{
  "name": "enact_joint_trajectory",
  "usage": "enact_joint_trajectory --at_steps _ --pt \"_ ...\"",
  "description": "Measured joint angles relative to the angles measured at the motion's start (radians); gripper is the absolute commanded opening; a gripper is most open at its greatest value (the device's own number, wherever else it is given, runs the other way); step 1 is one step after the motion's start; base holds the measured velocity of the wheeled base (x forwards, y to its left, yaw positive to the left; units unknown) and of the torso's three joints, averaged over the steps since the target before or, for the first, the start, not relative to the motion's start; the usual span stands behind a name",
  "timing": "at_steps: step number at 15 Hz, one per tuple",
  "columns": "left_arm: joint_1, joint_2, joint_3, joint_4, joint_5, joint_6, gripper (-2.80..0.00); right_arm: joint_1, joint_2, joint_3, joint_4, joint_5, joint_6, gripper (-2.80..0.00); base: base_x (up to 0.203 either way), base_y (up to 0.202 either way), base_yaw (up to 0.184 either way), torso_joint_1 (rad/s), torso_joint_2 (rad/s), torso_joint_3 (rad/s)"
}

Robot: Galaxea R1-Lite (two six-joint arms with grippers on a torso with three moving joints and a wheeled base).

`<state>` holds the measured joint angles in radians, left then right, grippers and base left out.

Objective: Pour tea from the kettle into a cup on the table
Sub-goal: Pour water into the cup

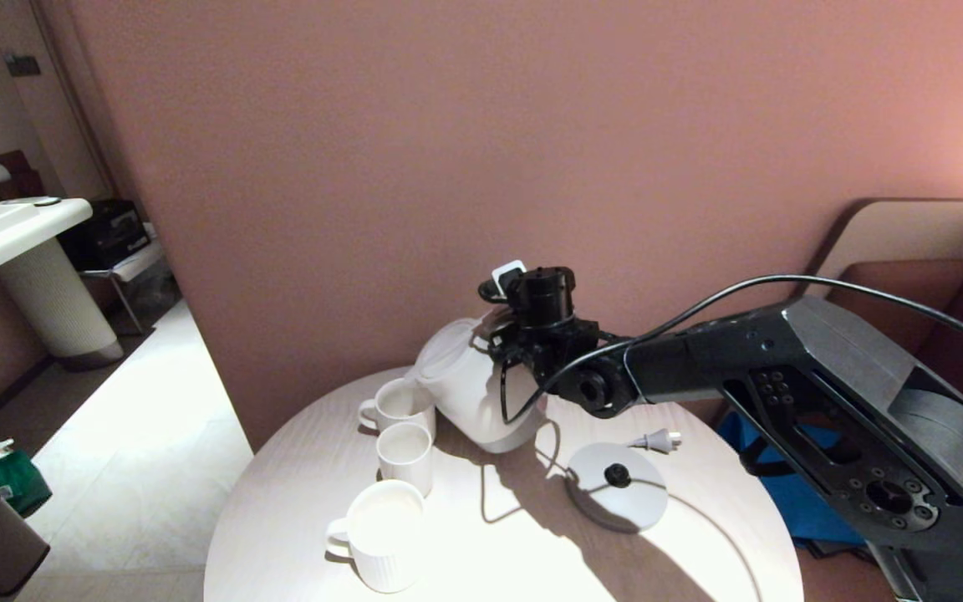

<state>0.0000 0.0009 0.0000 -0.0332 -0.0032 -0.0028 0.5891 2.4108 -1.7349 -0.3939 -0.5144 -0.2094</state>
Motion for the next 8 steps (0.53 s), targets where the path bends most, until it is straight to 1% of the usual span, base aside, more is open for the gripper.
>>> enact_joint_trajectory --at_steps 8 --pt "0.0 0.0 0.0 0.0 0.0 0.0 -2.8 -0.001 0.01 -0.036 -0.001 -0.003 -0.074 -2.8 0.0 0.0 0.0 0.0 0.0 0.0"
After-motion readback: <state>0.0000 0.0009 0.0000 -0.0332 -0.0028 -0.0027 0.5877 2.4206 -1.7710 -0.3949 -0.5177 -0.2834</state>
